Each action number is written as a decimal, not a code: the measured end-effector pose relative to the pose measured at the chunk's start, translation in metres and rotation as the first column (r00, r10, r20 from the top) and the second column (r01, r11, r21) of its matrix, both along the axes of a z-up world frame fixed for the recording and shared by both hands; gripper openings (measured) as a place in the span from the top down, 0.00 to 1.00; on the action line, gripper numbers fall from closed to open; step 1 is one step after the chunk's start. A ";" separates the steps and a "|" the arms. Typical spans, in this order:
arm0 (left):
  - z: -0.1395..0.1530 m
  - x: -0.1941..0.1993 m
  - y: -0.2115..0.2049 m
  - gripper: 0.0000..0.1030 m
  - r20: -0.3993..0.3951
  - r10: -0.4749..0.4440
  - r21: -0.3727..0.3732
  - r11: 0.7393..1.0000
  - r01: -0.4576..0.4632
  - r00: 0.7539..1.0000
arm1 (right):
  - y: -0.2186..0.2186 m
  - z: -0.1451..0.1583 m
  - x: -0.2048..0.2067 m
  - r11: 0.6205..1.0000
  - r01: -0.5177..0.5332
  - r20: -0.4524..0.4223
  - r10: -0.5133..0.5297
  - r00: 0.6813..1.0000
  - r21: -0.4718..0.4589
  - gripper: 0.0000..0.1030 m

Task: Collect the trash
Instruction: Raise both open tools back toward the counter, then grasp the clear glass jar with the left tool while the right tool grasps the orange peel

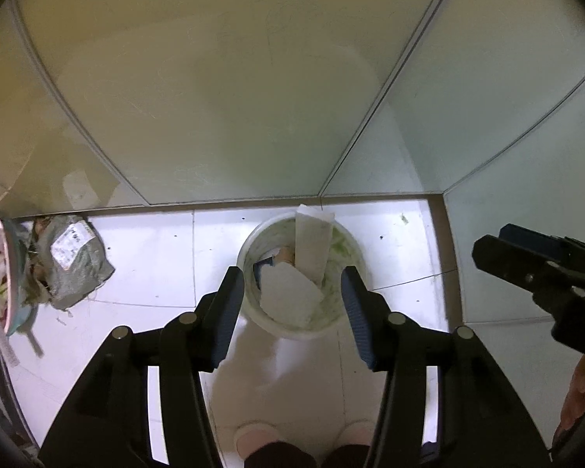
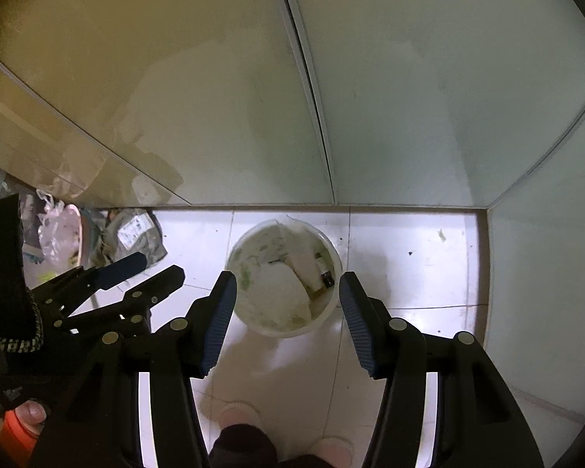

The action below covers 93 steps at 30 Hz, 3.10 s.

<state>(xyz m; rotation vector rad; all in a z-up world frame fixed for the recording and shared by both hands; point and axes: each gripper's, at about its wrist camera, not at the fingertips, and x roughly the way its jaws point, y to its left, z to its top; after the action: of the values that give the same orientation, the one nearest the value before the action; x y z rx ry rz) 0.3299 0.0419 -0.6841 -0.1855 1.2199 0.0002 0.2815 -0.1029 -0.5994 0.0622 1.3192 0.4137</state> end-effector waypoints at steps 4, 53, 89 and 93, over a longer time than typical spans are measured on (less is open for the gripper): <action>0.066 -0.010 0.003 0.51 0.030 0.016 0.007 1.000 -0.017 0.999 | -0.001 0.051 -0.003 1.000 0.000 0.015 0.000 1.000 0.002 0.50; 0.661 -0.004 0.051 0.05 0.709 0.003 0.129 0.983 -0.134 0.705 | -0.006 0.579 0.023 0.985 0.078 0.671 -0.163 0.723 0.155 0.31; 0.567 0.338 0.200 0.05 0.458 0.181 0.111 0.960 -0.258 0.871 | 0.120 0.440 0.371 0.991 -0.049 0.321 0.006 0.947 0.126 0.31; 0.533 0.371 0.231 0.05 0.387 0.187 0.083 0.968 -0.237 0.903 | 0.154 0.405 0.404 0.995 -0.037 0.271 0.010 0.963 0.095 0.31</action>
<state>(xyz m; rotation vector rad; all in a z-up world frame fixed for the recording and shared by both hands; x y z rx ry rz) 0.7014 0.2729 -0.1515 -0.1950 0.8065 0.2250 0.6851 0.0507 -0.1942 0.0703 1.0304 0.4900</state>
